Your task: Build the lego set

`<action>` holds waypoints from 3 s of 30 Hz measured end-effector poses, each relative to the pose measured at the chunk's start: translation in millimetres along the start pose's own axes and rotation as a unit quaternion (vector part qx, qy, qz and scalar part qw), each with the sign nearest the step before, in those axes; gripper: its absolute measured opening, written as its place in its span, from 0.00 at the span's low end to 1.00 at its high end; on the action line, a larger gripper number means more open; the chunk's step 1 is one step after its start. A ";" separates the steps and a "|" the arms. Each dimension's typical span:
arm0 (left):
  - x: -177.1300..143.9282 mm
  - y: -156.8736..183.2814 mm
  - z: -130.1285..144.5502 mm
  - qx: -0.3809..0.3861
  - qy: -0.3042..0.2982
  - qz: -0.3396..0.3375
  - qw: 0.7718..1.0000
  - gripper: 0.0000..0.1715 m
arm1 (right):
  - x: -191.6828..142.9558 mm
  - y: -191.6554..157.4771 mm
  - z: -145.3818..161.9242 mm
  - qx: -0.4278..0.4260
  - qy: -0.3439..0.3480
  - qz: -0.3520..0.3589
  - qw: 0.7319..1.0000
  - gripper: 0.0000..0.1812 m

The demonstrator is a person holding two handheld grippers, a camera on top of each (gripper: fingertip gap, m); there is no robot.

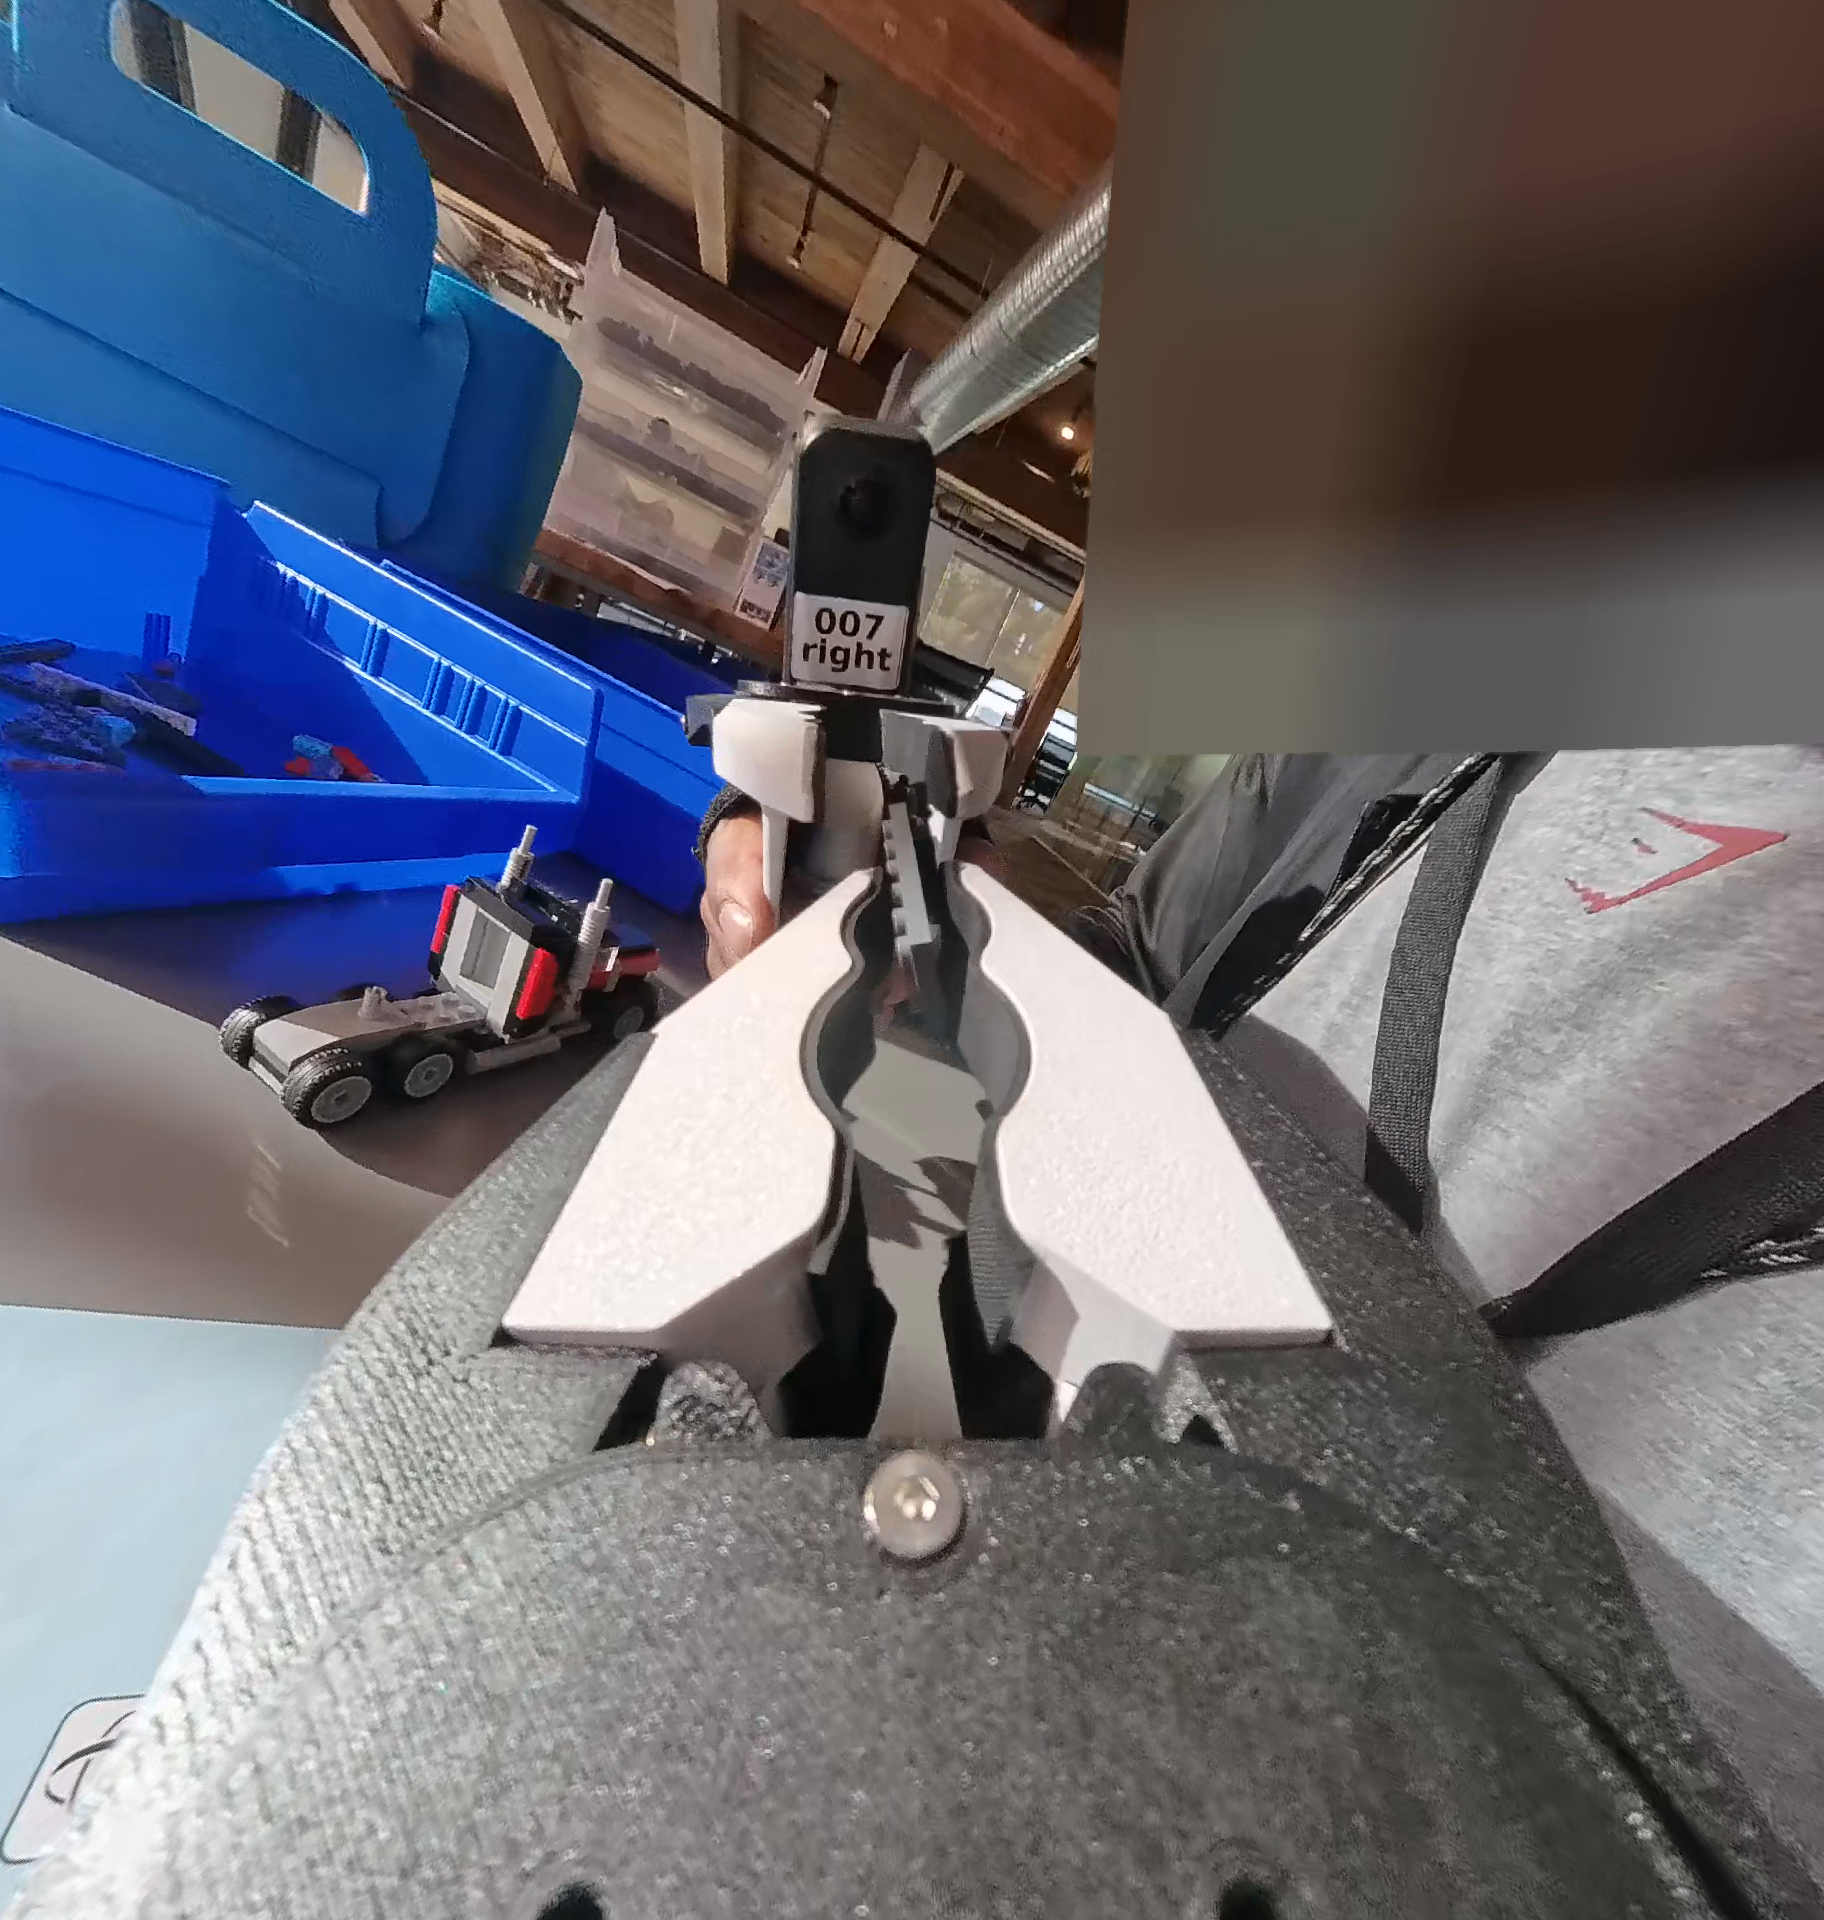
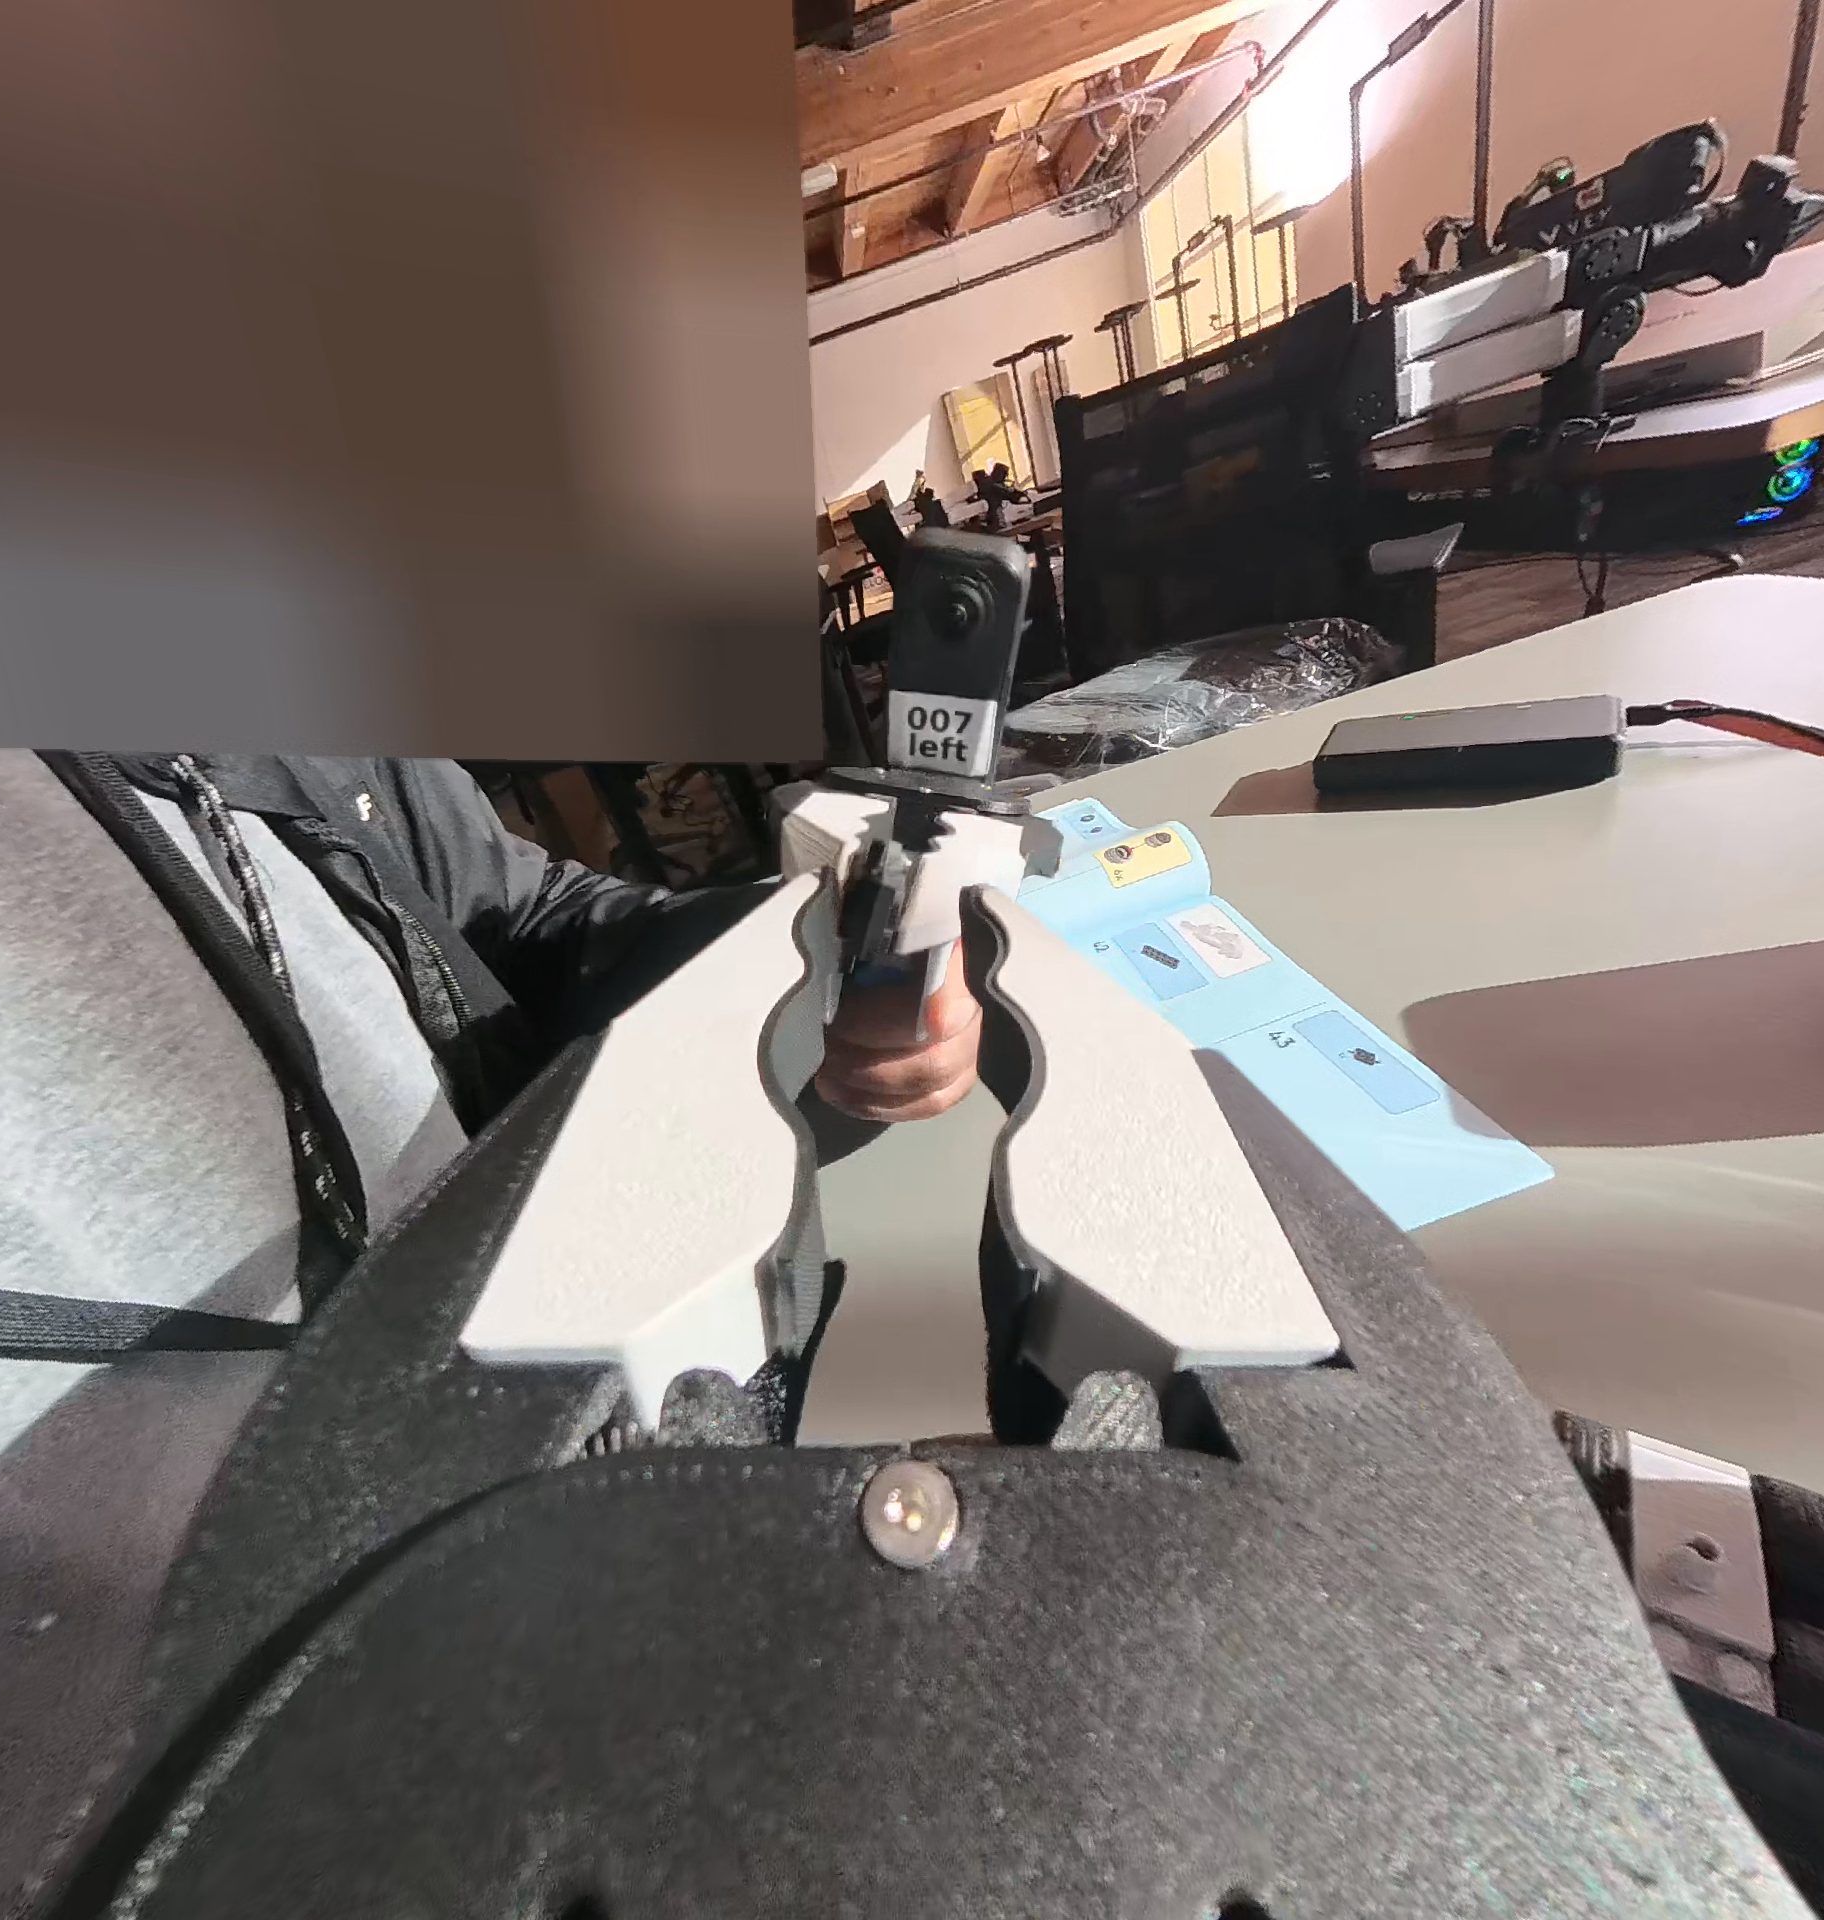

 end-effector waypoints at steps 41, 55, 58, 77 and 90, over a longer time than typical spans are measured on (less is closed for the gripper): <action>-18.0 9.3 -5.7 0.250 -0.061 -0.124 0.958 0.19 | -11.2 24.7 22.9 0.312 0.000 -0.034 0.949 0.05; -15.3 17.6 5.0 0.351 -0.074 -0.103 0.928 0.10 | -4.1 18.2 26.3 0.341 -0.003 -0.065 0.938 0.05; -15.1 18.0 4.8 0.354 -0.075 -0.104 0.927 0.10 | -3.9 18.4 26.4 0.341 -0.002 -0.066 0.938 0.05; -18.3 12.0 1.4 0.202 -0.027 -0.141 0.969 0.10 | -130.4 -50.6 -2.5 0.143 -0.100 0.277 0.945 0.19; -10.4 14.7 8.2 0.178 -0.040 -0.124 0.975 0.10 | -188.1 -105.7 71.2 0.080 -0.344 0.370 0.859 0.20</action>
Point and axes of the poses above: each gripper's, where its closed fingertips meet, x out along the fingers, z out of its underside, y = z × x across the jaws, the point moved 10 cm from there along -x, back along the fingers, and after that the axes turned 6 degrees about -z, right-handed, at the moved point
